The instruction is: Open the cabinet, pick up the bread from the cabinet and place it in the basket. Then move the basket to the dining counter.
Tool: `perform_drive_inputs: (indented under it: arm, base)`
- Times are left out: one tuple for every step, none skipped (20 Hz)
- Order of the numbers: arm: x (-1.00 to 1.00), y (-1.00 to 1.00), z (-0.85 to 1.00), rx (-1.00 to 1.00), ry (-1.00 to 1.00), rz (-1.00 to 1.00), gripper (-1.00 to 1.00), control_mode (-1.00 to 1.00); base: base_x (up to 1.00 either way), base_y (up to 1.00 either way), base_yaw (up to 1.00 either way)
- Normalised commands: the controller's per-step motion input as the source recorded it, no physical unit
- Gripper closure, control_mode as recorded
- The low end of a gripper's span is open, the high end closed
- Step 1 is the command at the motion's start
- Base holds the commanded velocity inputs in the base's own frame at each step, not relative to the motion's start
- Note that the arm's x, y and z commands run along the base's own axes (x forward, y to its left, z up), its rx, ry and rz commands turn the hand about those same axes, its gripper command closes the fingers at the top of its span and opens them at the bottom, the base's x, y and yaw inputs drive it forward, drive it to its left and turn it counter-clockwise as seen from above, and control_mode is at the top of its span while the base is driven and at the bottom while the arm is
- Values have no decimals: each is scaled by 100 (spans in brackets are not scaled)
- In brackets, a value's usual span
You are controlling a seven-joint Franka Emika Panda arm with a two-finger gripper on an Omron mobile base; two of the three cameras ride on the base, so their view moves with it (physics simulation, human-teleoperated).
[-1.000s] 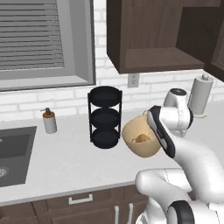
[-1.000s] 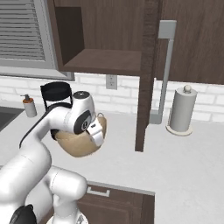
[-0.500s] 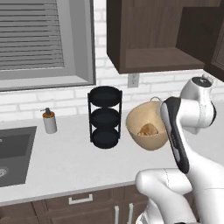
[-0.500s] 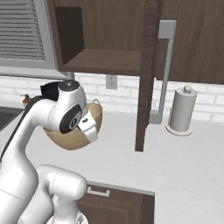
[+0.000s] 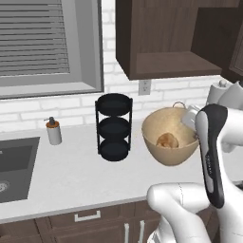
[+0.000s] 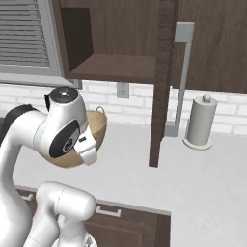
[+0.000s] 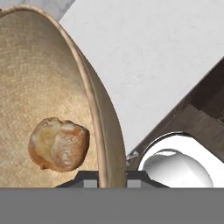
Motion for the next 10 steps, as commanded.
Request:
perform_drive_inputs:
  arm:
    - [0,8,34,12,0,0,100,-100]
    - [0,0,30,14,0,0,100,-100]
    - [0,0,21,13,0,0,100,-100]
    - [0,0,15,12,0,-1,100,-100]
    - [0,0,8,4,0,-3,100,-100]
    - [0,0,0,0,0,-2,100,-100]
    - [0,0,0,0,0,0,100,-100]
    - [0,0,0,0,0,0,100,-100]
    - [0,0,0,0,0,0,100,-100]
    - [0,0,0,0,0,0,100,-100]
  base:
    - [0,0,0]
    - [0,0,0]
    - [0,0,0]
    - [0,0,0]
    - [0,0,0]
    - [0,0,0]
    - [0,0,0]
    - [0,0,0]
    - [0,0,0]
    - [0,0,0]
